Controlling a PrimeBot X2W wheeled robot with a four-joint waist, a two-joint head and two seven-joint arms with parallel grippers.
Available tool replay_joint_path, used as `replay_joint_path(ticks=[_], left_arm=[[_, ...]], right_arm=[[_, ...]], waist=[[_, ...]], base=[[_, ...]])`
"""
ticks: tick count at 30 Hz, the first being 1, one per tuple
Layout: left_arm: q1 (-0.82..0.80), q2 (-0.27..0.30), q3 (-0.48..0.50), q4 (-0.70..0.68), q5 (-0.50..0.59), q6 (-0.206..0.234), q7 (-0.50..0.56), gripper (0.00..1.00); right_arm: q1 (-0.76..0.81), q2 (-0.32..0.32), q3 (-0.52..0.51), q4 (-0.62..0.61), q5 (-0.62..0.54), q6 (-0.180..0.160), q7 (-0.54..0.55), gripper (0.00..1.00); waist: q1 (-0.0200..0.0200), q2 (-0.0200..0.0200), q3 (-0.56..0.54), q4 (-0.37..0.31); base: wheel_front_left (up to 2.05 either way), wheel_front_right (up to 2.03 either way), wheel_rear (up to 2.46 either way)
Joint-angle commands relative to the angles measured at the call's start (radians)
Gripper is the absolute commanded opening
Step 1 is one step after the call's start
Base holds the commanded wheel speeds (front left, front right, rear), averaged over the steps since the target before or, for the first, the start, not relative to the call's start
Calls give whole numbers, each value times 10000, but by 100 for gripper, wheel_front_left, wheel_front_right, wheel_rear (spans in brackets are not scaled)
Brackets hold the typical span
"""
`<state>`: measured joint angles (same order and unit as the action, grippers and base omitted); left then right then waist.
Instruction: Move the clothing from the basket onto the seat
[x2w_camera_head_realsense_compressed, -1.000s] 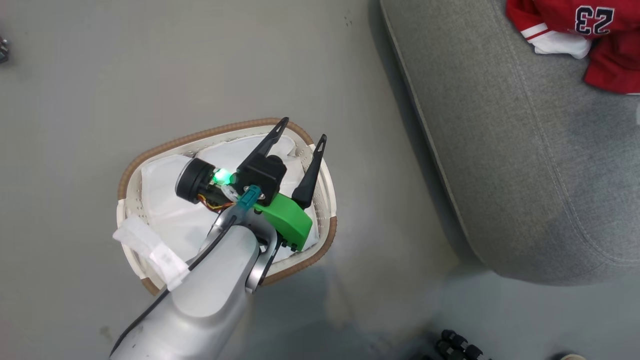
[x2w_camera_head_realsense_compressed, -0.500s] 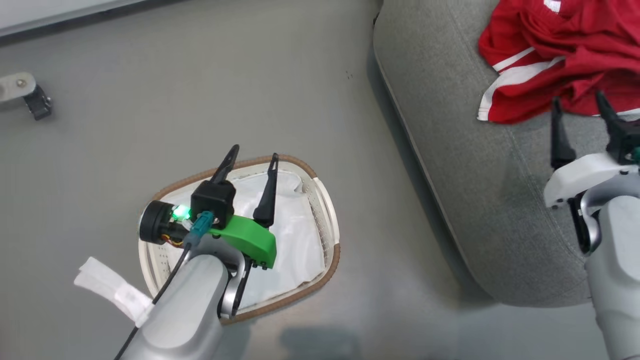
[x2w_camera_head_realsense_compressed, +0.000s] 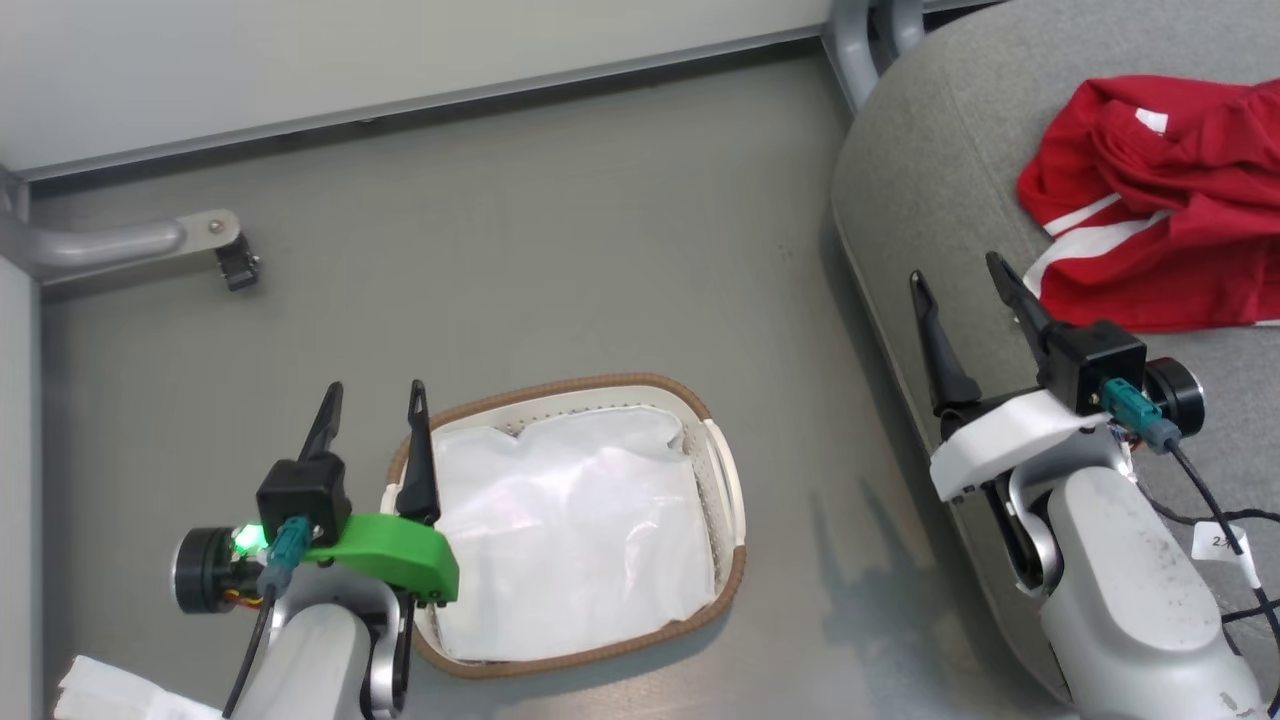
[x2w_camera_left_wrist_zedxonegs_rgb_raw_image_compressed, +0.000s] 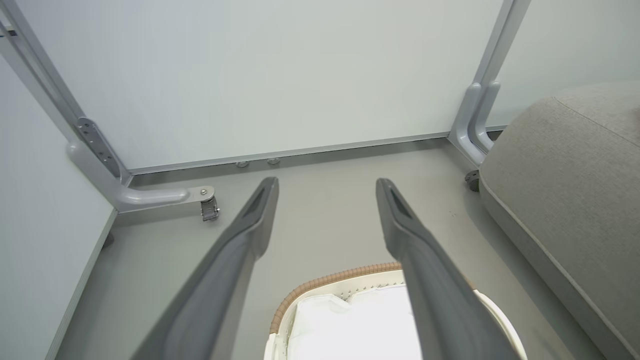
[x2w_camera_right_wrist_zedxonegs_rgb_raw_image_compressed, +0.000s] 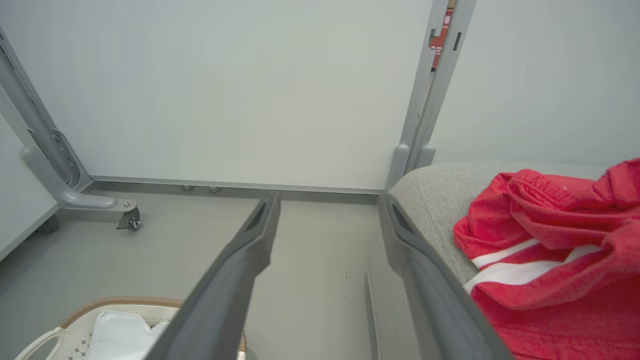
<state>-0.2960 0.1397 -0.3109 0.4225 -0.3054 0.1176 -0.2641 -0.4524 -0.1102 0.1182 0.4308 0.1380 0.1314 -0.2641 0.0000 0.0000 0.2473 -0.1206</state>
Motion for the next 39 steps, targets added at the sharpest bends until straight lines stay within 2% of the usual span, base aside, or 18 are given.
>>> replay_joint_path(ticks=[1,7,16,25,26,30,39], left_arm=[[307,-6,225,-89,185,21,-3,100],[1135,-197,1170,-247,575,-157,-4,100],[2306,-635,2314,-607,1044,-694,-3,100],[3062,-840,2805,-788,1107,-1243,-3,100],[2944,-859,2787,-769,1125,-1264,2,0],[2993,-916,2793,-435,1056,-1269,36,0],[2810,-912,3019,-563,-670,-1420,539,0]], right_arm=[[292,28,6,-107,97,-14,-4,100],[1043,223,4,-293,-13,-14,-4,100],[2320,480,-338,-609,-121,-14,-4,100],[3050,570,-524,-819,-184,-14,-4,100],[2950,589,-502,-769,-137,0,0,0],[3131,663,-490,-475,-53,0,39,0],[3146,654,-742,-635,1760,-1,523,0]], waist=[[0,0,-699,674],[0,0,-1140,962],[0,0,-1684,1003],[0,0,-2055,927],[0,0,-2034,935],[0,0,-2044,936],[0,0,-2073,955]], base=[[0,0,0],[0,0,0],[0,0,0],[0,0,0],[0,0,0],[0,0,0],[0,0,0]])
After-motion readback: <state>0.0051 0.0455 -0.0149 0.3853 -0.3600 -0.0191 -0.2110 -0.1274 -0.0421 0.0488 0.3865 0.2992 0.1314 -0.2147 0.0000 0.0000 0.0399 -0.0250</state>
